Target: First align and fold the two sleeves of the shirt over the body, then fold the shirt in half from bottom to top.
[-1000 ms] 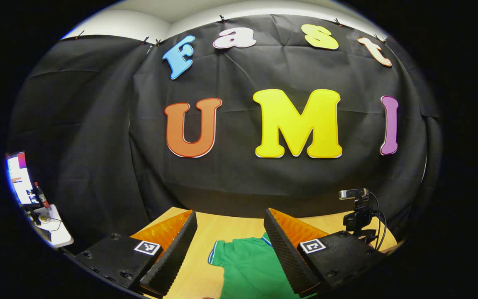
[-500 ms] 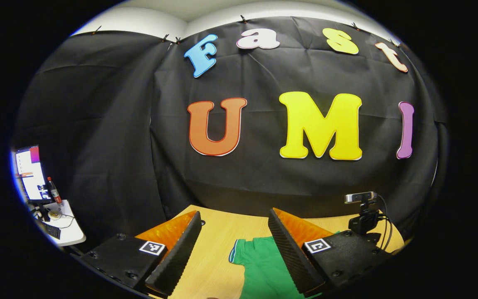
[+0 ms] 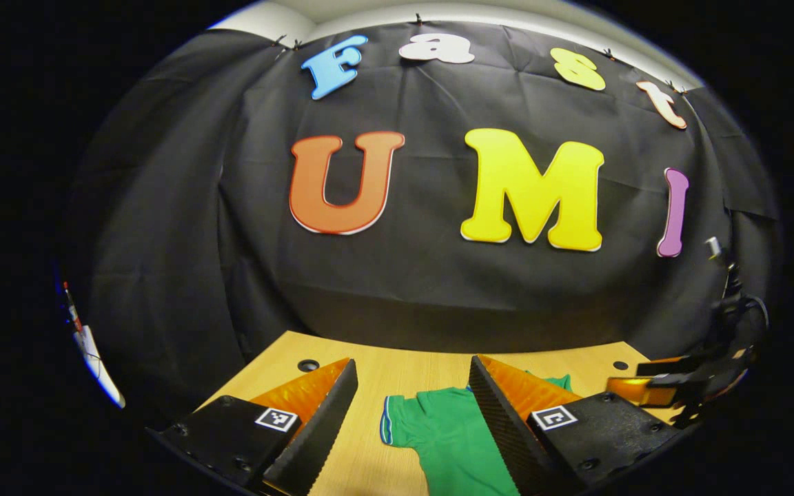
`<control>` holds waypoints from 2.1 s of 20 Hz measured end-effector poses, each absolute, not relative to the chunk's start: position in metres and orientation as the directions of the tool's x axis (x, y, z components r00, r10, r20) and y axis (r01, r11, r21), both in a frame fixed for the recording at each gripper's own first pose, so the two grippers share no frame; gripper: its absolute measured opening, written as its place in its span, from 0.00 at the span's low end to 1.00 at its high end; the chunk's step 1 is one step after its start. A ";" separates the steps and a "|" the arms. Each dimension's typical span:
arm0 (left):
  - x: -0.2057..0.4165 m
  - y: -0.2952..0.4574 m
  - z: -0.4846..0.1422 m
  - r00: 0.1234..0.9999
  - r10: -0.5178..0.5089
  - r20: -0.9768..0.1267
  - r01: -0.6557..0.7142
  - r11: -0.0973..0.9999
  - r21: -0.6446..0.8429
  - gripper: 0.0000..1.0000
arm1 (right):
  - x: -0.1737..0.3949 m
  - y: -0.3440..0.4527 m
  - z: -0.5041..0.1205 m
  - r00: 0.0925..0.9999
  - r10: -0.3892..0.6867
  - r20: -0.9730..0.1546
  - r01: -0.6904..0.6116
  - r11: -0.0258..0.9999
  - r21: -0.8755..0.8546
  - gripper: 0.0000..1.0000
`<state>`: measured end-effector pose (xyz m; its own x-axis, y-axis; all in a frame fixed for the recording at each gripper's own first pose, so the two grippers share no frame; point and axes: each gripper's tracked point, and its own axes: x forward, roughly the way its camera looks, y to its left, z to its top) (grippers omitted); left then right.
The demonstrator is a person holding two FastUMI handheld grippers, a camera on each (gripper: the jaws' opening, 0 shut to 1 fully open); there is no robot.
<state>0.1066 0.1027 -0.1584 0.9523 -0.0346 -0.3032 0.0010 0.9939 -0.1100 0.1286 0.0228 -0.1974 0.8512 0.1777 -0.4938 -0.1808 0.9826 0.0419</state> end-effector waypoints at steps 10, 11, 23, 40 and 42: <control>0.167 0.116 -0.321 0.835 -0.128 -0.535 0.003 0.974 -0.228 1.00 | 0.030 -0.003 -0.174 0.842 0.122 -0.526 -0.165 0.986 -0.035 0.97; 0.172 0.117 -0.338 0.823 -0.120 -0.555 -0.011 0.974 -0.226 1.00 | 0.027 -0.007 -0.176 0.841 0.109 -0.531 -0.154 0.987 -0.042 0.98; 0.183 0.126 -0.426 0.721 -0.087 -0.687 -0.004 0.992 -0.130 0.98 | 0.032 -0.027 -0.191 0.823 0.019 -0.568 -0.065 0.996 -0.061 0.96; 0.197 0.092 -0.383 0.796 -0.077 -0.601 0.025 0.995 -0.094 0.06 | 0.043 -0.048 -0.194 0.823 -0.027 -0.568 0.011 0.999 -0.032 0.96; 0.201 0.087 -0.365 0.803 -0.086 -0.590 0.035 0.995 -0.097 0.06 | 0.043 -0.049 -0.193 0.825 -0.021 -0.564 0.014 1.000 -0.018 0.96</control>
<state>0.2007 0.0869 -0.3650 0.8026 -0.0855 -0.5904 0.0349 0.9947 -0.0967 0.0431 -0.0491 -0.1926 0.8254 -0.0215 -0.5641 0.0139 0.9997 -0.0177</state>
